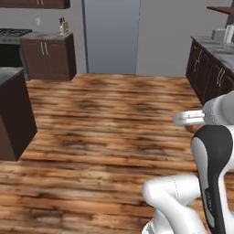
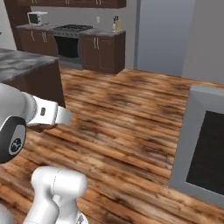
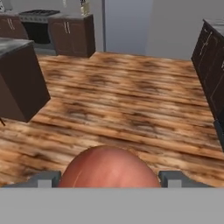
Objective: Pick the onion from the microwave and place it on plate located on the counter.
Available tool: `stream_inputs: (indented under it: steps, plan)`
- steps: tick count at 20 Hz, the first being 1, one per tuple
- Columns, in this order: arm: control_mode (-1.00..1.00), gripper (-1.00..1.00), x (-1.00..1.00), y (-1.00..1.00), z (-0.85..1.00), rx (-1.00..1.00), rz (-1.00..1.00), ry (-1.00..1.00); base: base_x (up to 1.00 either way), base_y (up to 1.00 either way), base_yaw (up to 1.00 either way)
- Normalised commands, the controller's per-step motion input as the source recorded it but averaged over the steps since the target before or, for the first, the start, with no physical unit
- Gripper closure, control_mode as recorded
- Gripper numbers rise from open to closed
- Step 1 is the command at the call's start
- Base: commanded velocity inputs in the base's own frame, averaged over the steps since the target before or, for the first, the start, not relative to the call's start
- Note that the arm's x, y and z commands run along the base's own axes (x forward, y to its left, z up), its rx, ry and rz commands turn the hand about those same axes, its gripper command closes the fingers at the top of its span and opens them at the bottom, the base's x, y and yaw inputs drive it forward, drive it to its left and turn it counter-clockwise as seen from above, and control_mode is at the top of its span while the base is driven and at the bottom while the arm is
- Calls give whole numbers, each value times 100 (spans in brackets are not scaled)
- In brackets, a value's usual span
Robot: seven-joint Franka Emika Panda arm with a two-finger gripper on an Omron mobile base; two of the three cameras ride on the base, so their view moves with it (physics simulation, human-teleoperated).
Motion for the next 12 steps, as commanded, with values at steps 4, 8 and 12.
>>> stream_inputs:
  steps: [4, 8, 12]
  plan:
    - [100, 100, 0, 0, 0, 0, 0, 0, 89, 0, -32]
    - [100, 100, 0, 0, 0, 0, 0, 0, 74, -5, -50]
    - [100, 100, 0, 0, 0, 0, 0, 0, 58, -10, -59]
